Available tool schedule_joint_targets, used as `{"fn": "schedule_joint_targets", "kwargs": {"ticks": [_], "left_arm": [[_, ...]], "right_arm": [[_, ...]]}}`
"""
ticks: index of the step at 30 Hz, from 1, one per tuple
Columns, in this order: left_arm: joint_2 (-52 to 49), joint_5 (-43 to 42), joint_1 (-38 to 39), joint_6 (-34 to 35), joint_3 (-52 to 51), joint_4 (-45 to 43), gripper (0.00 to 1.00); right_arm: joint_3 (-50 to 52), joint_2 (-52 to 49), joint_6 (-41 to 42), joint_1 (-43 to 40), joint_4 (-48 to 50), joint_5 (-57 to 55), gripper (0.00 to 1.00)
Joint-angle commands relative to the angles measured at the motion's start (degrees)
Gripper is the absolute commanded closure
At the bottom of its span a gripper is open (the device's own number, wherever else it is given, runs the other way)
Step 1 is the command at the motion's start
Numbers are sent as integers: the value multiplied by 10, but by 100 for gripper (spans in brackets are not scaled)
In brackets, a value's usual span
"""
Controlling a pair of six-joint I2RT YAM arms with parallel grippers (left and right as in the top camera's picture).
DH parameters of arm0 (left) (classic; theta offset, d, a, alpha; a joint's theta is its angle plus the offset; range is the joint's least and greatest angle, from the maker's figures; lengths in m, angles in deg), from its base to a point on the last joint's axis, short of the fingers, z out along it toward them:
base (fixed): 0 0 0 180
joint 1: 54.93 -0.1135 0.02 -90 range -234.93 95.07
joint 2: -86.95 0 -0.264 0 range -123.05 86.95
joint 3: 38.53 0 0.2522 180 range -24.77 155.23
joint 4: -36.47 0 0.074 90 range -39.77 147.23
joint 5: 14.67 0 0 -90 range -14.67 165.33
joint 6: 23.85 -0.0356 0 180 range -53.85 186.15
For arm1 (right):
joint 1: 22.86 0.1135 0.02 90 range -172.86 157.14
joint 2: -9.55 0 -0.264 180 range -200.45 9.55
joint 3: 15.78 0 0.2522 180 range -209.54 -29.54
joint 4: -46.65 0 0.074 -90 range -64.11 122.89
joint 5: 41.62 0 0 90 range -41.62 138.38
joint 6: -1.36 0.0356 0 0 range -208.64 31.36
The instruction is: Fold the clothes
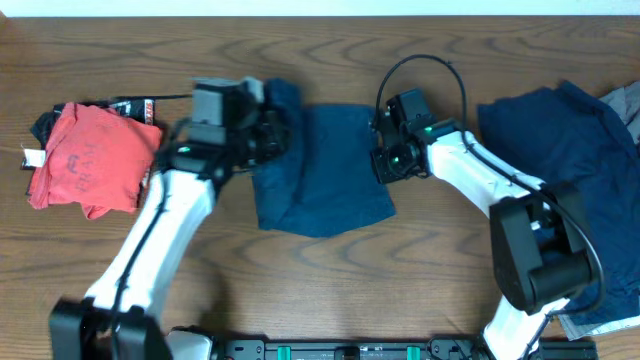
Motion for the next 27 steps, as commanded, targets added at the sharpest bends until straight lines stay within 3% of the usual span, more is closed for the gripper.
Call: {"fn": "schedule_joint_targets", "kwargs": {"ticks": [1, 4, 6, 10, 13, 17, 21, 25, 27], "left_arm": [[-41, 2, 45, 30, 9, -30, 94], [-72, 2, 78, 30, 9, -47, 93], [-87, 1, 93, 30, 9, -51, 75], [-83, 1, 88, 27, 9, -65, 65], [-66, 16, 53, 9, 10, -83, 65], [-64, 108, 0, 8, 11, -118, 64], [-83, 180, -30, -16, 11, -176, 64], [-123, 171, -33, -53, 14, -203, 62], [-156, 148, -33, -73, 24, -203, 61]], "right_arm": [[3, -17, -15, 18, 0, 3, 83], [3, -26, -7, 29, -2, 3, 85], [3, -30, -4, 34, -6, 1, 90], [2, -20, 22, 24, -26, -28, 91], [-10, 11, 22, -3, -59, -58, 89], [-46, 82, 24, -55, -99, -56, 86], [-66, 159, 24, -83, -92, 33, 84], [-66, 191, -4, -69, -70, 209, 85], [-64, 188, -3, -49, -71, 243, 84]]}}
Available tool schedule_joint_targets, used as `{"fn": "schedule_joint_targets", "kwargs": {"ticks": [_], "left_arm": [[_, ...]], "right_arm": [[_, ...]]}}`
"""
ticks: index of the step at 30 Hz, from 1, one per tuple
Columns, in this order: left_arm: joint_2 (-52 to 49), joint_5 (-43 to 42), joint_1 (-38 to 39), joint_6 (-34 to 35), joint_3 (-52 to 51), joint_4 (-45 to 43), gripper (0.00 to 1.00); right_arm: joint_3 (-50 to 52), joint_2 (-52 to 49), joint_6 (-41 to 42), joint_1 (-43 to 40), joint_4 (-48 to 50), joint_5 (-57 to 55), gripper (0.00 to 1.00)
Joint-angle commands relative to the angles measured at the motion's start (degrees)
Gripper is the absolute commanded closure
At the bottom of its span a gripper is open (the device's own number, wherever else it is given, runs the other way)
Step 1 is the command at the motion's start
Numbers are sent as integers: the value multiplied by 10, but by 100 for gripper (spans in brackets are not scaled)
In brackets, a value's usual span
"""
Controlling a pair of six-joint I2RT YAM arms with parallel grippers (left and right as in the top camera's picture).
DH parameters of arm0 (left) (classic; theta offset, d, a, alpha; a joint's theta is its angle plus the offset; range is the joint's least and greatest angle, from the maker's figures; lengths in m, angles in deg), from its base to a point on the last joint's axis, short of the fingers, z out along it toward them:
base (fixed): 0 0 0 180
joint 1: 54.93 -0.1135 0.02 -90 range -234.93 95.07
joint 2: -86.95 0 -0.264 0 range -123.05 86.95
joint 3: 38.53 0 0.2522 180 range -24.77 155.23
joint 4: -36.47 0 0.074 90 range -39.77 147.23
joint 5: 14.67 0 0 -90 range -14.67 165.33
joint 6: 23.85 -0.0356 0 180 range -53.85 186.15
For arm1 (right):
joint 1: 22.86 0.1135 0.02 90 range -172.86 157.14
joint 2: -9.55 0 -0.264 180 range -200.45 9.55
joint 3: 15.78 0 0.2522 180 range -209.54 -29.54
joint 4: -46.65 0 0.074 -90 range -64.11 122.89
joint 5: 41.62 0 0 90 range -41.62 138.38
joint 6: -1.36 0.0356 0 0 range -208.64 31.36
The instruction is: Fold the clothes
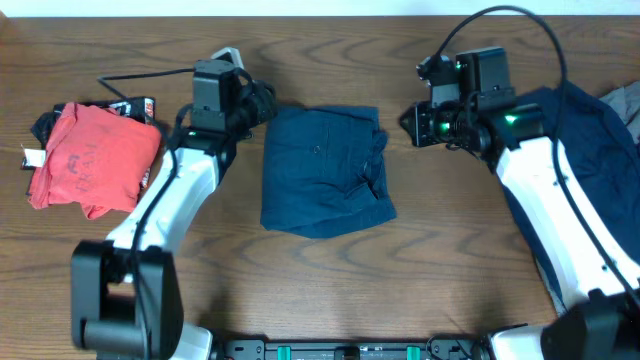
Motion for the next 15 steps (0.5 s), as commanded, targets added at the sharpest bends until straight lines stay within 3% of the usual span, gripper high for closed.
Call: {"fn": "schedule_joint_targets", "kwargs": {"ticks": [1, 8, 15], "left_arm": [[-66, -8, 3, -53, 23, 1, 61], [-149, -16, 3, -86, 50, 4, 58], [-173, -7, 3, -88, 50, 76, 58]], "right_arm": [[8, -18, -12, 39, -7, 130, 83], [31, -86, 25, 132, -7, 106, 84], [50, -186, 56, 175, -7, 55, 93]]}}
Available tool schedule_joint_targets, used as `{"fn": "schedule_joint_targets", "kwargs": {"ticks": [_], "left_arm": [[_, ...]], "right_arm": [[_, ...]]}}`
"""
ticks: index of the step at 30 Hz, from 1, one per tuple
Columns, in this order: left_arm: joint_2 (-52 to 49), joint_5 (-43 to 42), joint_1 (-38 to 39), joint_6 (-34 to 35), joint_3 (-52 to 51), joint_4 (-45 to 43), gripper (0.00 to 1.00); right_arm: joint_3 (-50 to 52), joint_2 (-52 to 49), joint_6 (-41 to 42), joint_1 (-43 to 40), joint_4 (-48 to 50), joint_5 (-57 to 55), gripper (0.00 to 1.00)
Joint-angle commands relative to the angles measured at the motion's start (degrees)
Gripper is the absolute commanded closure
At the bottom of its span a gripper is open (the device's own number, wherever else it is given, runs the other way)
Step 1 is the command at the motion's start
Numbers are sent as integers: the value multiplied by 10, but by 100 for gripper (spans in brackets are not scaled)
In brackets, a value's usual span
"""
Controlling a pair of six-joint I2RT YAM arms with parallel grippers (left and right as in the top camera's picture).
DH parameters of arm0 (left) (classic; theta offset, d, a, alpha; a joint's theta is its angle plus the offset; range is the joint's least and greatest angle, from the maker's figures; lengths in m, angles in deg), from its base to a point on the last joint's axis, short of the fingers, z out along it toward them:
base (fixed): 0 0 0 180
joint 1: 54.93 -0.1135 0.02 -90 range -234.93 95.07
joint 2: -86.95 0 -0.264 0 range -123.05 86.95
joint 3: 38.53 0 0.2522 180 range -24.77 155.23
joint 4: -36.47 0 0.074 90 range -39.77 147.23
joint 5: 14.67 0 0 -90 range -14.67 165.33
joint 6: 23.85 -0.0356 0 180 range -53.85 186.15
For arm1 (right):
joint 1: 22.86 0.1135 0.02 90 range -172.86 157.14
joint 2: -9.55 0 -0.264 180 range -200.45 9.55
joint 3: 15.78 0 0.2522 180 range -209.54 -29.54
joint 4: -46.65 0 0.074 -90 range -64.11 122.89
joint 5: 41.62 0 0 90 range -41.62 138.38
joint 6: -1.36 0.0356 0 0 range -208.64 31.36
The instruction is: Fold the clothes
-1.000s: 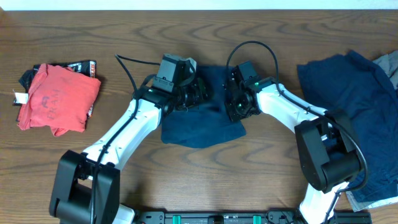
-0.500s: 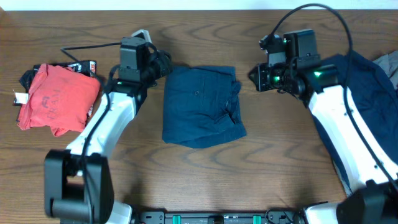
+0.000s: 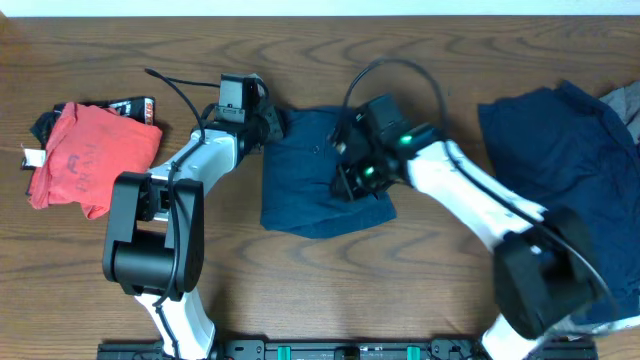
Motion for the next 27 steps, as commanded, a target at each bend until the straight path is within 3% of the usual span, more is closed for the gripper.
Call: {"fn": "schedule_joint_targets", "kwargs": {"ticks": [1, 10, 15, 19, 23, 25, 26, 27], "left_arm": [[-15, 3, 0, -13, 11, 40, 58], [-15, -12, 3, -12, 11, 267, 58], [-14, -82, 17, -12, 11, 402, 59], [1, -94, 27, -20, 11, 479, 59], [49, -92, 24, -28, 13, 489, 55], [79, -86, 19, -29, 16, 468, 45], [95, -78, 16, -29, 17, 448, 33], [109, -69, 13, -29, 17, 431, 9]], "right_arm": [[5, -38, 24, 7, -6, -36, 94], [5, -77, 65, -31, -55, -269, 96], [5, -77, 53, -79, 30, -437, 78], [-18, -71, 18, -111, 81, -427, 74], [-53, -45, 1, -116, 75, -395, 73], [-60, -28, -13, -113, 73, -379, 70], [-60, -18, -17, -111, 73, -374, 69], [-60, -10, -18, -108, 71, -371, 67]]}}
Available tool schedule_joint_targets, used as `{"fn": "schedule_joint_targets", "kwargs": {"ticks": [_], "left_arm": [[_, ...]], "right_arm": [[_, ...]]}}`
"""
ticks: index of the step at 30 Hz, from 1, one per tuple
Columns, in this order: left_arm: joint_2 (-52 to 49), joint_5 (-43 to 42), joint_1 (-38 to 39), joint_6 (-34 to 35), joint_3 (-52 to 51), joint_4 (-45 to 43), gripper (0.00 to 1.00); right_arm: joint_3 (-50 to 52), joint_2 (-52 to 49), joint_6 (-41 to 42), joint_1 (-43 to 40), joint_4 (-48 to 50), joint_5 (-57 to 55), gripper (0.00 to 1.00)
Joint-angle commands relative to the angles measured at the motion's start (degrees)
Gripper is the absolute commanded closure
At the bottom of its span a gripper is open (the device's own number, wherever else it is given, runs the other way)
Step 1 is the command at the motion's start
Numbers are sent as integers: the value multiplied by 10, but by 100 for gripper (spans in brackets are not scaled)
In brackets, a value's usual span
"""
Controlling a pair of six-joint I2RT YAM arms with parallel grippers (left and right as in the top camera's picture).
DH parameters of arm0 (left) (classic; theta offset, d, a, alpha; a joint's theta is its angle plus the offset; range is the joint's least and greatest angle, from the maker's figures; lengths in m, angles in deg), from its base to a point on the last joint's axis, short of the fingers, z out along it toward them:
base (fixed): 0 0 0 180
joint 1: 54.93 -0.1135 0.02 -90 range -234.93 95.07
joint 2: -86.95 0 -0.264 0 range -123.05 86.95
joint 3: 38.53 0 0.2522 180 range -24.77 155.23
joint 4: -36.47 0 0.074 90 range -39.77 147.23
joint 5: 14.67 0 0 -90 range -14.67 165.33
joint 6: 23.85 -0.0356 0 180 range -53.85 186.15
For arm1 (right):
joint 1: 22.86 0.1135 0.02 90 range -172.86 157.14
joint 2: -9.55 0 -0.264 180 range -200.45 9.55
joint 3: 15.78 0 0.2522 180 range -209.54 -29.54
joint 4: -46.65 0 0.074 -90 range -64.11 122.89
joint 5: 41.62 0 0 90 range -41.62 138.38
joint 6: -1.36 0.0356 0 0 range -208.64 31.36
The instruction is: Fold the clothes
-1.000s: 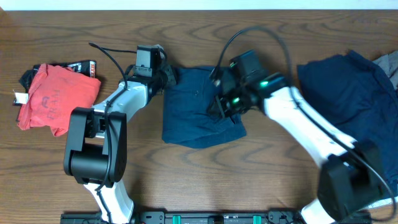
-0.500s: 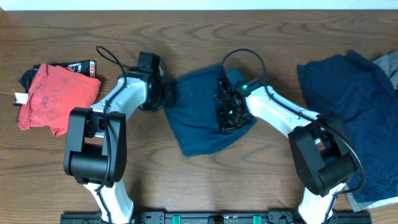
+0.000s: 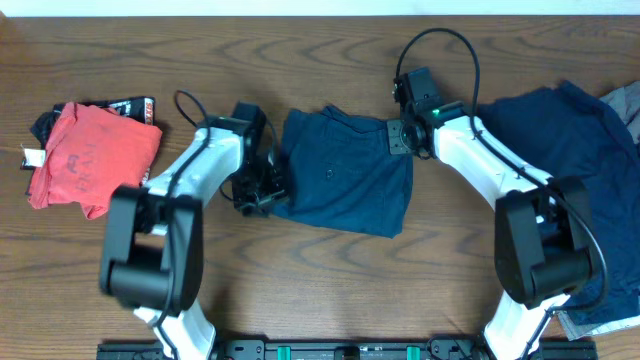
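Observation:
A folded navy garment [image 3: 345, 185] lies at the table's middle, slightly askew. My left gripper [image 3: 262, 195] is low at its lower left edge, touching or just beside the cloth. At the garment's upper right corner sits my right gripper [image 3: 400, 136]. From overhead the fingers of both are hidden under the wrists, so whether either holds cloth does not show.
A folded red shirt [image 3: 90, 158] lies at the far left on top of a black item [image 3: 132, 105]. A heap of dark blue clothes [image 3: 560, 150] covers the right side, with a grey piece [image 3: 625, 100] at the right edge.
The left gripper went from the garment's upper left corner to its lower left edge. The right gripper left the garment's middle for its upper right corner. The garment sits a little further right and is turned.
Both grippers first stood at the navy garment's upper corners, a flap bunched at the left one. Then both were off it and it lay as a neat rectangle. Then the right gripper was on its middle, the left at its corner; now both are at opposite edges.

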Motion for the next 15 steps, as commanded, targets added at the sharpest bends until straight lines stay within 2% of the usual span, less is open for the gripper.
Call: {"fn": "schedule_joint_targets", "kwargs": {"ticks": [1, 4, 9, 15], "left_arm": [[65, 37, -13, -5, 1, -40, 0], [89, 71, -20, -13, 1, -113, 2], [66, 71, -19, -57, 1, -224, 2], [-19, 9, -19, -62, 1, -298, 2]], "right_arm": [[-17, 46, -26, 9, -7, -5, 67], [-17, 56, -26, 15, -24, -5, 66], [-16, 56, -26, 20, -62, -1, 66], [-16, 56, -17, 23, -82, 0, 67]]}}
